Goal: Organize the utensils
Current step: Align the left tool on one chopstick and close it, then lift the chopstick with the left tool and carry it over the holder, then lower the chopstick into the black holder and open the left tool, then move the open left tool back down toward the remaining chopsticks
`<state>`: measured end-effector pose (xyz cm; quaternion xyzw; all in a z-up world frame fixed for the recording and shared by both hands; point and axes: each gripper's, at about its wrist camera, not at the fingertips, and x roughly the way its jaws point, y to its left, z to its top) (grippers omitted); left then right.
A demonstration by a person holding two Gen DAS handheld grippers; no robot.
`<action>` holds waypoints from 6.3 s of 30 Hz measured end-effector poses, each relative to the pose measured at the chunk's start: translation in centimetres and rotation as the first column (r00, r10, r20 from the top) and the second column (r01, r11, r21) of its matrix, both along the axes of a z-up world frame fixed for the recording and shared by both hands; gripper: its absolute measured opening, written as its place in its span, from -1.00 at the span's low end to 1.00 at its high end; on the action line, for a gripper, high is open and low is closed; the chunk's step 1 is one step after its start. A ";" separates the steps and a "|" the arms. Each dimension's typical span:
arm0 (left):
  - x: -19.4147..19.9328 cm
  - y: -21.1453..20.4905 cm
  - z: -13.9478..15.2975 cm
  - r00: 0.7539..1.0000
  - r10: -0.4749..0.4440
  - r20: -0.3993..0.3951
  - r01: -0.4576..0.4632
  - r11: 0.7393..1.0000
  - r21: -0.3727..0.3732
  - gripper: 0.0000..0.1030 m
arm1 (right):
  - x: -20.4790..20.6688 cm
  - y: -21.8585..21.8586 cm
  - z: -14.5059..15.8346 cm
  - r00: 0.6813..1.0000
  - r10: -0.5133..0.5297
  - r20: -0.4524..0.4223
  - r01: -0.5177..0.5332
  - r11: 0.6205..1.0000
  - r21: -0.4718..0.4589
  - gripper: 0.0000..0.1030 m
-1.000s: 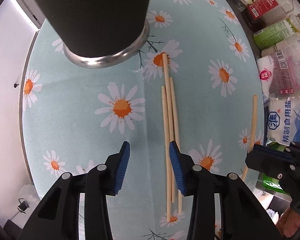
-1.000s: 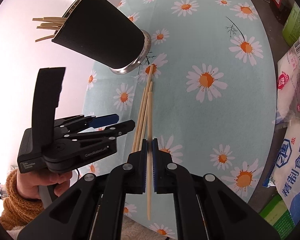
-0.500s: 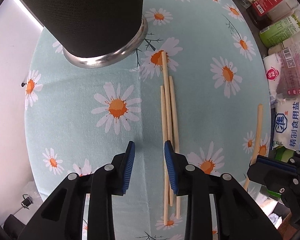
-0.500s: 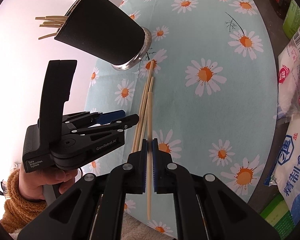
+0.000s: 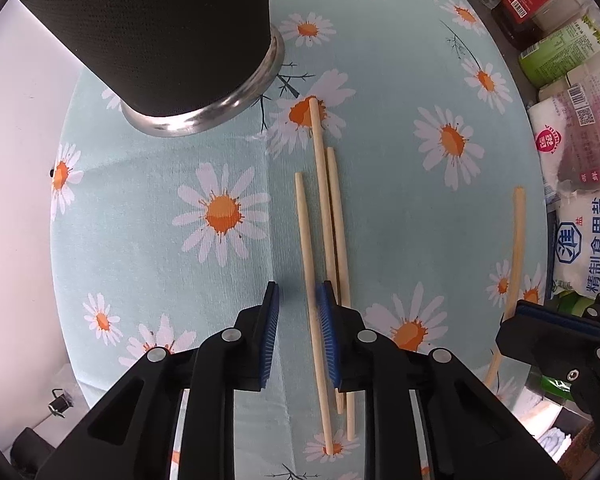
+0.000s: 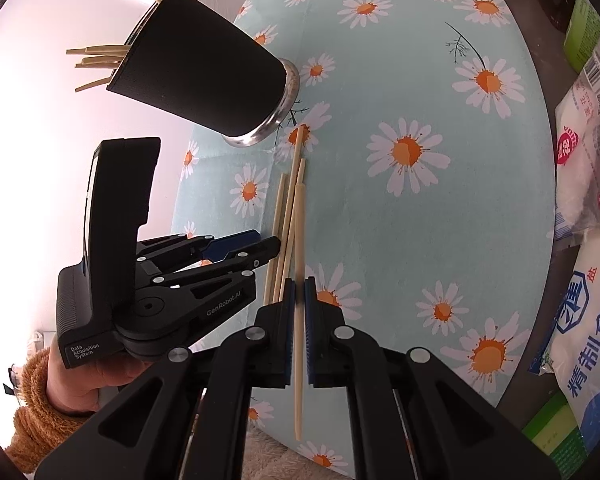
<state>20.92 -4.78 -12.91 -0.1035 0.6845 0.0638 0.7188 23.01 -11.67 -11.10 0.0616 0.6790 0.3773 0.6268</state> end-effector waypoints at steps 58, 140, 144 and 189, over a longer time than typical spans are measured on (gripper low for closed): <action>-12.2 13.5 18.3 0.707 -0.013 0.708 0.242 0.944 -0.224 -0.93 | -5.2 7.8 12.1 0.941 -0.172 0.292 0.100 0.965 0.243 -0.88; -8.0 16.1 23.6 0.283 -0.035 0.959 0.176 0.984 -0.015 -0.15 | 0.9 5.6 19.9 0.688 -0.427 0.587 0.130 0.868 0.478 0.05; -9.3 16.2 23.3 0.330 -0.017 0.944 0.171 0.984 -0.042 0.20 | -0.7 3.9 19.5 0.683 -0.442 0.581 0.174 0.871 0.459 0.21; -12.6 14.7 4.5 0.855 0.108 0.508 0.090 0.933 -0.350 0.74 | -0.3 9.1 -2.9 0.993 -0.081 0.089 0.107 0.929 -0.353 -0.75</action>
